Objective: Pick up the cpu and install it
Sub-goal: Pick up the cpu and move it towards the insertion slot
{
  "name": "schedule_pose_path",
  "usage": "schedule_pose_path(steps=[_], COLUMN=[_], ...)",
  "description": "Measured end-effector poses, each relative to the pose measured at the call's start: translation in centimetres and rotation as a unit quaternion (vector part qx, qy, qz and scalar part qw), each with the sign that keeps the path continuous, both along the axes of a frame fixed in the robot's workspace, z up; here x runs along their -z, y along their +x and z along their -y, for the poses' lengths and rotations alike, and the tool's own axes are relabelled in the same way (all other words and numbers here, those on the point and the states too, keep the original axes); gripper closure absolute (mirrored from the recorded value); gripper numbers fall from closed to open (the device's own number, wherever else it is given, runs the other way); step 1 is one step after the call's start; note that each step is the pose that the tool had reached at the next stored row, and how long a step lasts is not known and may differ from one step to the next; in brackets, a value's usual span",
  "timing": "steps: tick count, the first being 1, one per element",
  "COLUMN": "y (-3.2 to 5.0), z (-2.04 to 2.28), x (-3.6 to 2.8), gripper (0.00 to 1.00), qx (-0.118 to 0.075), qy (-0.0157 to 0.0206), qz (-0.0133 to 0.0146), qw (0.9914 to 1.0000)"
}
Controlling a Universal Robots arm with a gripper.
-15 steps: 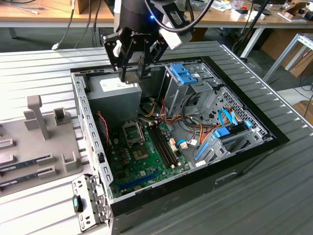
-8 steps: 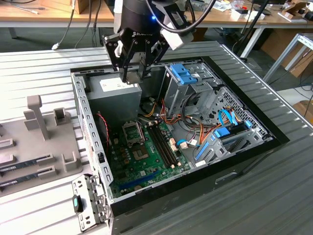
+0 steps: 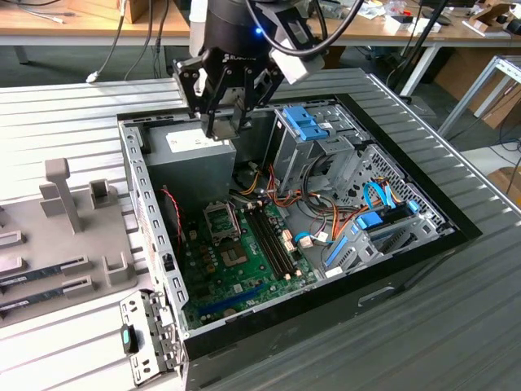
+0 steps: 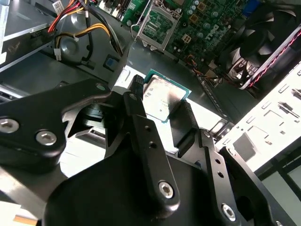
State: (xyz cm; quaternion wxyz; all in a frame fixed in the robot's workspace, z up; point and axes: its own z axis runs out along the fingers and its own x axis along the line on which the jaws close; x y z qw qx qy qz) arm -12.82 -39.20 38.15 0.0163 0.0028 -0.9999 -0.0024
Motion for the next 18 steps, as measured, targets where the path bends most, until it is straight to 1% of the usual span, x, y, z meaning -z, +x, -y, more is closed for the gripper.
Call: schedule_pose_path(steps=[18], y=[0.81], z=[0.24], x=[0.17], gripper=[0.53], qx=[0.000], qy=[0.0000], qz=[0.0000], qw=[1.00000])
